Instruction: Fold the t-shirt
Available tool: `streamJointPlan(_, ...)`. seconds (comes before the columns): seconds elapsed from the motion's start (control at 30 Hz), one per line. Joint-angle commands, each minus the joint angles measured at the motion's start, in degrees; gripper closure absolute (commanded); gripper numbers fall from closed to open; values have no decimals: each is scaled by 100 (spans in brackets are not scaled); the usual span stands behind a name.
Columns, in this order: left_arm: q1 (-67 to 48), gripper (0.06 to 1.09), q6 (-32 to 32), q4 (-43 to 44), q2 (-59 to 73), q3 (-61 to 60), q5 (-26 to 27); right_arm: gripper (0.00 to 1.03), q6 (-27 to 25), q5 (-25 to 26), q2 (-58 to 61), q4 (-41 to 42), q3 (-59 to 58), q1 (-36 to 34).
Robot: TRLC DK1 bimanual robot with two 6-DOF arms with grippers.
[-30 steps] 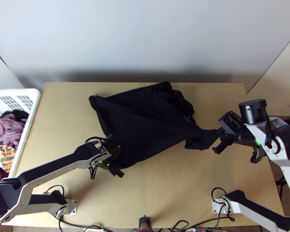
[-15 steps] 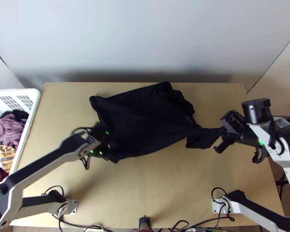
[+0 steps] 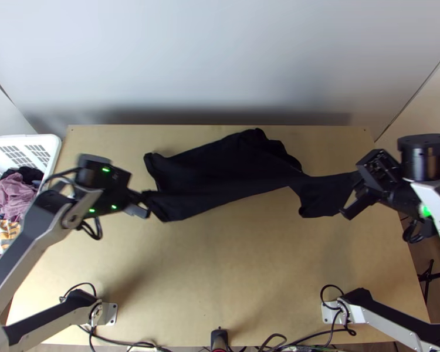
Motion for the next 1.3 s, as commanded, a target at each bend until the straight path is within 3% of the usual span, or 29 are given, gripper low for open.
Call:
streamJointPlan(0.0, 379, 105, 224, 95, -494, 1283, -2, 100, -137, 421, 79, -64, 948, 21)
streamJointPlan(0.3, 397, 105, 443, 121, -345, 3841, 7, 100, -445, 1168, 176, 226, 2381, 39)
streamJointPlan(0.6, 388, 105, 487, -160, -125, 5739, 7, 100, -1710, 1968, -26, 1624, 2917, 39)
streamJointPlan(0.8, 476, 105, 487, -248, -362, 5810, -151, 100, -2132, 2012, -149, 2037, 2952, 39)
streamJointPlan(0.97, 458, 105, 408, -758, -547, 5669, -81, 100, -2062, 1994, -281, 1641, 2961, 39)
streamJointPlan(1.13, 494, 105, 399, -811, -793, 5643, -90, 100, -2475, 2003, -597, 1632, 2987, 30)
streamJointPlan(1.27, 529, 105, 408, -899, -978, 5546, -72, 100, -2466, 1994, -808, 1351, 2987, -5)
